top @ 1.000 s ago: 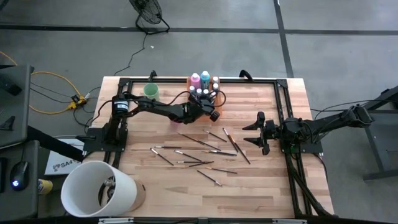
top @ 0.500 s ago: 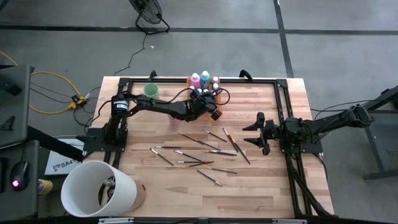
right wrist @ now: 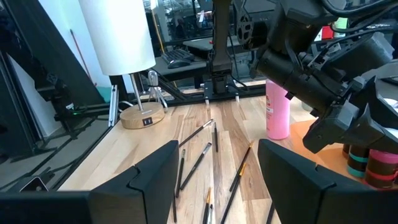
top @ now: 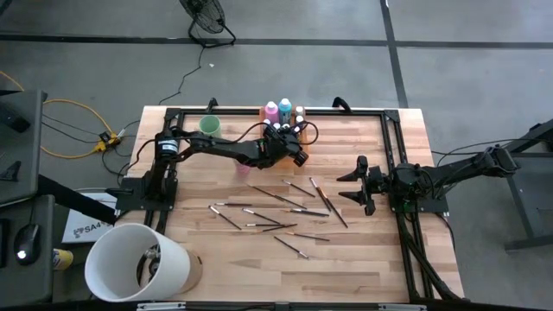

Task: Pick & Place Paint Supplies
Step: Put the pink paint bottle into the orange bin, then put the light pink pink paint bottle into the orange bin

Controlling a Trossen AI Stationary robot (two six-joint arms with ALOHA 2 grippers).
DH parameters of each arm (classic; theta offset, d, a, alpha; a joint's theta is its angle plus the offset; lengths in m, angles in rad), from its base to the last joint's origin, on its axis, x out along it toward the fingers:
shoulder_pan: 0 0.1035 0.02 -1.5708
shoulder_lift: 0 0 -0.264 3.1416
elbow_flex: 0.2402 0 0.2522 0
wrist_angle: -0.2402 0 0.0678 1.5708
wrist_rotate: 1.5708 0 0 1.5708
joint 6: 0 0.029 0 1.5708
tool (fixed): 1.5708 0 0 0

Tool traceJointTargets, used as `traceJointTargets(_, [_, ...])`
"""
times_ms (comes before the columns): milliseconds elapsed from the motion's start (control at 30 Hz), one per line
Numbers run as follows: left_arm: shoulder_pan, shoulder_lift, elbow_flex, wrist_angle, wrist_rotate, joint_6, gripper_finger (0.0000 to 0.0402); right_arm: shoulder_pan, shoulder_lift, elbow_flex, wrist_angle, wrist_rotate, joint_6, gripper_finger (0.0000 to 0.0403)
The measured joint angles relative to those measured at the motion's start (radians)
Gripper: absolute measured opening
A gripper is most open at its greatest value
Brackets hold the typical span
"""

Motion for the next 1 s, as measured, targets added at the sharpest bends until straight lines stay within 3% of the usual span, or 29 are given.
traceJointTargets(767, [0.005,-0.152,0.000,-0.124,-0.022,0.051,0.0220,0.000,0.000,0.000,0.000,0.009,0.019,0.0215])
traceJointTargets(1000, [-0.008,-0.264,-0.002,-0.171,0.035,0.129,0.0220,0.000,0.000,0.000,0.006,0.011,0.029,0.0215])
